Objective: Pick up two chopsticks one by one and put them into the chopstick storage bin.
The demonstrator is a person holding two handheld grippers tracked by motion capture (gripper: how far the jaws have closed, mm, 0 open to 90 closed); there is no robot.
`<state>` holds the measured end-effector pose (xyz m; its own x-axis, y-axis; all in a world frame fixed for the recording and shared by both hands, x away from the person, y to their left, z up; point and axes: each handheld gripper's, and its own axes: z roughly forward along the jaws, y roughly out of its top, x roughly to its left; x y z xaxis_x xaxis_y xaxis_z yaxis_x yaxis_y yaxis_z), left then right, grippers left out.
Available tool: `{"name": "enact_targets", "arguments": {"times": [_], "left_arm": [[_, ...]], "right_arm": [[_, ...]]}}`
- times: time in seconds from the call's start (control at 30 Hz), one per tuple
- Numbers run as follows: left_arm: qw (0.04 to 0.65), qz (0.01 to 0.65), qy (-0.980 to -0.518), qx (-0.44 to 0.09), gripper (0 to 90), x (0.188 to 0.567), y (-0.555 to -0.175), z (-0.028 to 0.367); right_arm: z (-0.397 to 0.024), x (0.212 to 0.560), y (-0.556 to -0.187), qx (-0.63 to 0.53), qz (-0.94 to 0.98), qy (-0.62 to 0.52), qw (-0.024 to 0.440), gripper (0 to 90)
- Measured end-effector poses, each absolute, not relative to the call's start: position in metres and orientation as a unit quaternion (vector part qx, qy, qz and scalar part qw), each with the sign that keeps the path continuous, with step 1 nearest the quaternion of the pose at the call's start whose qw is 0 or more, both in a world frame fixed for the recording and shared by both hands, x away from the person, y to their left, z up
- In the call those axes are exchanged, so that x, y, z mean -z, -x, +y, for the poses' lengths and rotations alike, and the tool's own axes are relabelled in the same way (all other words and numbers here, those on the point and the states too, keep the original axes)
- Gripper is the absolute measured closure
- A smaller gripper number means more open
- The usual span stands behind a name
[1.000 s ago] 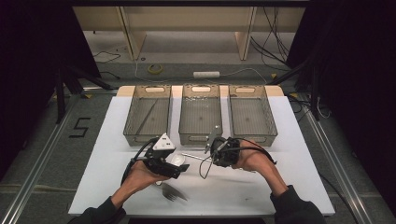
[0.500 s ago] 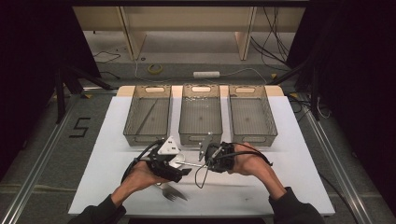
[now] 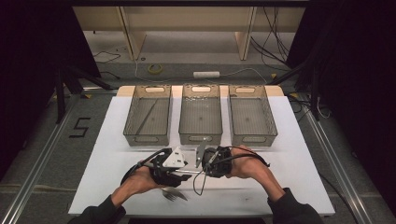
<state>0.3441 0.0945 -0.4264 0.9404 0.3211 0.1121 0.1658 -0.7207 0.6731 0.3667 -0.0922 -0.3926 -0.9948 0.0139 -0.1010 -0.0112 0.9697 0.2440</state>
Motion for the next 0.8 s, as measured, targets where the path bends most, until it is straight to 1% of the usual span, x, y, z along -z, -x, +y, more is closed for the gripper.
{"name": "enact_targets", "arguments": {"times": [0.17, 0.3, 0.5, 0.67, 0.77, 0.8], "left_arm": [[0.344, 0.114, -0.926, -0.103, 63.6, 0.4271, -0.3406, 0.0918], [0.342, 0.108, -0.928, -0.096, 72.3, 0.4272, -0.3404, 0.0921], [0.336, 0.083, -0.935, -0.083, 78.4, 0.4292, -0.3385, 0.0913], [0.345, 0.068, -0.935, -0.049, 83.0, 0.4293, -0.3375, 0.0921], [0.350, 0.073, -0.932, -0.054, 83.4, 0.4265, -0.3376, 0.0939], [0.355, 0.076, -0.930, -0.060, 83.5, 0.4252, -0.3372, 0.0940]], "right_arm": [[-0.0914, 0.3940, -0.3660, -0.118, 0.992, 0.005, 0.047, 86.5], [-0.0903, 0.3946, -0.3646, -0.122, 0.992, 0.013, 0.043, 86.4], [-0.0900, 0.3954, -0.3615, -0.119, 0.992, 0.026, 0.038, 86.4], [-0.0920, 0.3950, -0.3599, -0.119, 0.991, 0.046, 0.029, 85.4], [-0.0959, 0.3914, -0.3631, -0.134, 0.990, 0.037, 0.030, 83.1], [-0.0978, 0.3895, -0.3644, -0.143, 0.989, 0.027, 0.024, 79.3]]}}
